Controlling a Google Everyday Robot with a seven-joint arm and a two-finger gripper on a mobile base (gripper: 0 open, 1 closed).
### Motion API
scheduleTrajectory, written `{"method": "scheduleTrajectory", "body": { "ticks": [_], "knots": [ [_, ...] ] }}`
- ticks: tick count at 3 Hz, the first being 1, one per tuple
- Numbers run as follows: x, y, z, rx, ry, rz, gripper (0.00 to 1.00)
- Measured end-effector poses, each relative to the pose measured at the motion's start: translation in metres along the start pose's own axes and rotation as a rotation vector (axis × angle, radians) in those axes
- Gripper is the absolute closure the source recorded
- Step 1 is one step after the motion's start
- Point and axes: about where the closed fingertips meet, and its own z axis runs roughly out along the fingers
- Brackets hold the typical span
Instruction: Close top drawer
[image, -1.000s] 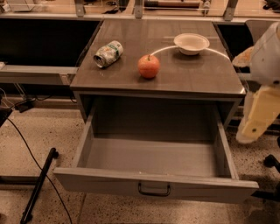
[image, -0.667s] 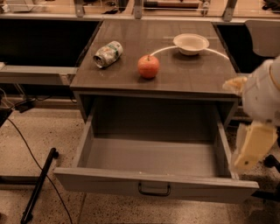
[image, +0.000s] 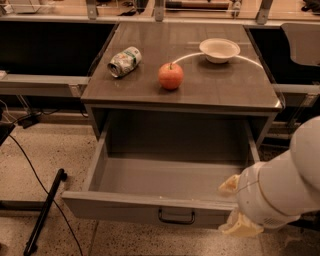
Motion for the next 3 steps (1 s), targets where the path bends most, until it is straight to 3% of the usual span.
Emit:
{"method": "scheduleTrajectory", "body": {
  "ticks": [2, 3],
  "knots": [
    [0.017, 0.017, 0.031, -0.043, 0.006, 0.035, 0.96],
    [0.026, 0.029, 0.073, -0.062, -0.024, 0.060, 1.00]
  ]
}}
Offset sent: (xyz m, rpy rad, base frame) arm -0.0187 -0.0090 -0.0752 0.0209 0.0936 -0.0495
